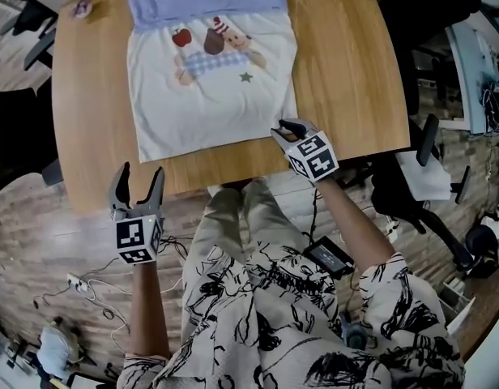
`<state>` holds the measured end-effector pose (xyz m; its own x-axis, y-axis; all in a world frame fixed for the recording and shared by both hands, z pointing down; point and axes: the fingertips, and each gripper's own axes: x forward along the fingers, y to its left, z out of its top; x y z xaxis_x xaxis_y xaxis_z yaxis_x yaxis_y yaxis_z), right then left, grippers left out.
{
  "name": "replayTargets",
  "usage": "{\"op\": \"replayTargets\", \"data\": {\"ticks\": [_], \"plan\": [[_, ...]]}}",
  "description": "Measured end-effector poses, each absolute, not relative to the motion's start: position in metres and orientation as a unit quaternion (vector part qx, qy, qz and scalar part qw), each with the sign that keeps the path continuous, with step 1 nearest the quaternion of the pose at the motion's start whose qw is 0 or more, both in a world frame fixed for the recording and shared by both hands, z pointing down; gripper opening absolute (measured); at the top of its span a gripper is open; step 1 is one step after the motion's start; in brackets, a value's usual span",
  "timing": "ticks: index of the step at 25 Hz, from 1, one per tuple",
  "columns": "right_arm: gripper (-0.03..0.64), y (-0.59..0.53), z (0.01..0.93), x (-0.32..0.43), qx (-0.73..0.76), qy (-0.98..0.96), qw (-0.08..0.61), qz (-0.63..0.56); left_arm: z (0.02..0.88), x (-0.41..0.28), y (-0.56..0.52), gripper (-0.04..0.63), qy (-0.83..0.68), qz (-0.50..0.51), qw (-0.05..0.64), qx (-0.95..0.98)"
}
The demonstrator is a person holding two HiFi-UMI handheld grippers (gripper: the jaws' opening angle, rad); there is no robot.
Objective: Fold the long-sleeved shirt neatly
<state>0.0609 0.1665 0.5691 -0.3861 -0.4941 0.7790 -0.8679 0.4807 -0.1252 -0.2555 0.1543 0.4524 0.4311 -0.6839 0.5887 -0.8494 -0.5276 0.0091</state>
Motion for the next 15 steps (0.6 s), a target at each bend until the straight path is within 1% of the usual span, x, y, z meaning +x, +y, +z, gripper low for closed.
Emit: {"op": "replayTargets", "data": {"ticks": [1, 2, 3, 6, 8, 9, 13, 15], "plan": [[0.113, 0.166, 0.569, 0.062, 0.440, -0.785, 0.342, 0.271, 0.456, -0.254, 0.155, 0.324, -0.459, 0.273, 0.155, 0.831], [0.067, 0.165, 0.569, 0.063, 0.446, -0.783, 0.339, 0.269, 0.461, -0.254, 0.155, 0.325, -0.456, 0.280, 0.155, 0.830], [0.044, 0.165, 0.568, 0.065, 0.450, -0.783, 0.337, 0.267, 0.468, -0.253, 0.156, 0.324, -0.454, 0.287, 0.157, 0.829], [0.034, 0.165, 0.562, 0.076, 0.459, -0.783, 0.330, 0.260, 0.497, -0.257, 0.157, 0.300, -0.445, 0.309, 0.186, 0.820], [0.034, 0.164, 0.549, 0.082, 0.470, -0.783, 0.313, 0.261, 0.517, -0.267, 0.156, 0.239, -0.448, 0.310, 0.224, 0.808], [0.034, 0.164, 0.542, 0.086, 0.478, -0.782, 0.300, 0.265, 0.526, -0.273, 0.154, 0.230, -0.453, 0.313, 0.238, 0.800], [0.034, 0.167, 0.514, 0.114, 0.508, -0.774, 0.262, 0.273, 0.553, -0.292, 0.138, 0.241, -0.468, 0.343, 0.263, 0.771], [0.032, 0.169, 0.506, 0.132, 0.523, -0.766, 0.250, 0.276, 0.561, -0.293, 0.130, 0.230, -0.466, 0.346, 0.280, 0.765]]}}
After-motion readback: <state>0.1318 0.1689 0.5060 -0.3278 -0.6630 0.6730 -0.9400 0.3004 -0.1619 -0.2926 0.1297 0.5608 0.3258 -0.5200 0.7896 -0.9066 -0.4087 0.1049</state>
